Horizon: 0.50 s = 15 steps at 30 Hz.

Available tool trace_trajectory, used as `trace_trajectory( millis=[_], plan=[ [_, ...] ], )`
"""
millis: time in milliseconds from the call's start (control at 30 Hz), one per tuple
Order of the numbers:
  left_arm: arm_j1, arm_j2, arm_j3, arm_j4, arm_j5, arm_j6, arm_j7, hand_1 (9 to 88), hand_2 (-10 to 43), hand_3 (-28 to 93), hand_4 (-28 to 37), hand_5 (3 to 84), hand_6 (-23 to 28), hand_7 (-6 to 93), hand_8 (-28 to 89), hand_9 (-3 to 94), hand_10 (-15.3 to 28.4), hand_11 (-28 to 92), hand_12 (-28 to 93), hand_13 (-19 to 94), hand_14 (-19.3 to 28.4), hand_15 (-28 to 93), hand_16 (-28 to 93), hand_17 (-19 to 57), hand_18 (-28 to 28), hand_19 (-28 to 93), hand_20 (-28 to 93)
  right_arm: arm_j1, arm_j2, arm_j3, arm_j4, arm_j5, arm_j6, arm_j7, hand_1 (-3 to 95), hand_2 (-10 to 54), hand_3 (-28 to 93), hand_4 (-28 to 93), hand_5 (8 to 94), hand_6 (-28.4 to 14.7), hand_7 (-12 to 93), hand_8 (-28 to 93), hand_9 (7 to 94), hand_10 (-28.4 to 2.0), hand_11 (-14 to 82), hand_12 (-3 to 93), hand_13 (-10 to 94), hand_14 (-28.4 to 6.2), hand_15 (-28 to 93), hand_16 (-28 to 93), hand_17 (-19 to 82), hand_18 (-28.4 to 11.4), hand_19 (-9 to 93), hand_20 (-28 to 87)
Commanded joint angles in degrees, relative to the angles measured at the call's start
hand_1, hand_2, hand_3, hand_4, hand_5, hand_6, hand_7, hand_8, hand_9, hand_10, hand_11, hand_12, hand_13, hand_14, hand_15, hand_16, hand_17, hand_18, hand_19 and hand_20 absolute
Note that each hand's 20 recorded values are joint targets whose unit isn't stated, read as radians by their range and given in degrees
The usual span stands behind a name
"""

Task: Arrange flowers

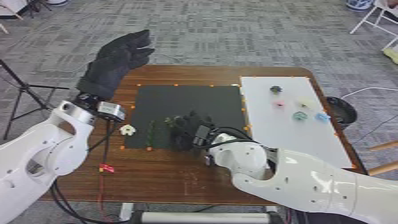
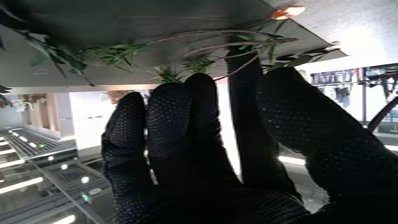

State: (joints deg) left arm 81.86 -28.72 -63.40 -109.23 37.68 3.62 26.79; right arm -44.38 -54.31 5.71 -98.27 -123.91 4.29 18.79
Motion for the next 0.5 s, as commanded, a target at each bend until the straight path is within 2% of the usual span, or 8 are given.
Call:
trace_trajectory(
  millis=[33,500],
  plan=[
    [0.35,0.46,-0.59,-0.86,-0.12,0.89,0.82,25.2,-2.4,68,-25.3,29.2,2.6,18.2,-8,22.2,10.7,19,20,18,13.1,28,6,-9.9,19.9,38,14,-0.87,0.91,0.27,0.33,-0.51,-0.02,0.44,26.1,6.6,93,-11,56.0,3.2,23,-15,37.1,-17.0,60.6,54.9,36,-16.4,85,37,14,-20.2,76,56],
    [-0.68,-0.03,0.34,-0.45,-0.14,0.91,0.43,25.2,-2.5,68,-25.4,29.2,2.6,18.2,-8,22.1,10.6,19,20,18,13.1,27,6,-10.0,19.9,37,14,-1.30,0.53,1.11,0.05,-0.50,0.91,0.31,25.8,6.0,93,-13,56.0,3.2,23,-15,37.3,-17.2,61.2,54.2,36,-16.4,85,37,15,-20.2,76,56]
  ],
)
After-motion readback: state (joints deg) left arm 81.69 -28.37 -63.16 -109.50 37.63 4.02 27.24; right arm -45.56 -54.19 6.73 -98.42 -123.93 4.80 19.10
